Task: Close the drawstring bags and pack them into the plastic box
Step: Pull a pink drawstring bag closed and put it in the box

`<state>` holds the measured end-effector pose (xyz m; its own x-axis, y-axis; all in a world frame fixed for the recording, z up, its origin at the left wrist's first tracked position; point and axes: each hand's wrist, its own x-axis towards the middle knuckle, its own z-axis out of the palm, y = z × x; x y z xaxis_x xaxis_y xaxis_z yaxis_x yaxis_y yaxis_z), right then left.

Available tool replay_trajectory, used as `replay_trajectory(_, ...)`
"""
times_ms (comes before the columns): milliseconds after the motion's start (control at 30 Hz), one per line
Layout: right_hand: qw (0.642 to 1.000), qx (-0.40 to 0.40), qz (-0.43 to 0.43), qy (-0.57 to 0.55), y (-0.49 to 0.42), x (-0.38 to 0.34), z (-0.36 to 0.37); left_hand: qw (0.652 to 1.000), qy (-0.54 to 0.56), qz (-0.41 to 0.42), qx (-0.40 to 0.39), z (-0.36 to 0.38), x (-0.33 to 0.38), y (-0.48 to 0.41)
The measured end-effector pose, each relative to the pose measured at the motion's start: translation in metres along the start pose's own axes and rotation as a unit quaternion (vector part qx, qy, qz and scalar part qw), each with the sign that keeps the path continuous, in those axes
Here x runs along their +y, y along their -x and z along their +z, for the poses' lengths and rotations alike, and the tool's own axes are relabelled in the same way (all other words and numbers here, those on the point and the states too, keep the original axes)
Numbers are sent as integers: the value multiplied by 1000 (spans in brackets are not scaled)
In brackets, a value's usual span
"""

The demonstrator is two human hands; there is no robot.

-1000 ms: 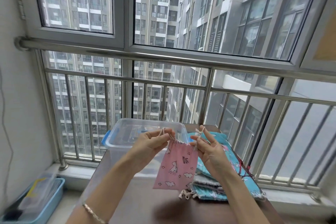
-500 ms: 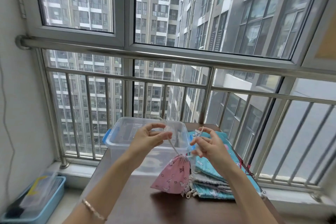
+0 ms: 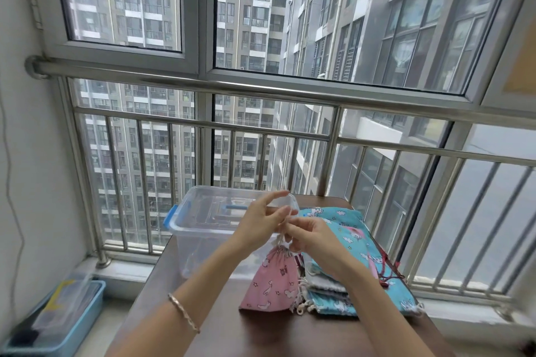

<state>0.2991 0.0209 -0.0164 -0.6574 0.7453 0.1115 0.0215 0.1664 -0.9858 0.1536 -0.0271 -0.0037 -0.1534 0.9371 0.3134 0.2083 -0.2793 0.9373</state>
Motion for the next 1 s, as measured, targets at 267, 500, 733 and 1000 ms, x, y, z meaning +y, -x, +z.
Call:
replay_trajectory(267,997,44,10,-64,1,8,5,981,-189,46,-22,13,-14,13)
replay_trajectory(500,994,57,7,-94,5,8,16,966,-246,75,9,12,-17,20)
replay_trajectory(733,982,106,-8,-159,5,8,10,963,-260,64,7,-5,-28,20)
replay_trajectory(1000,988,83,-38,-123,8,0,15,973,-220,70,-25,0,-14,26)
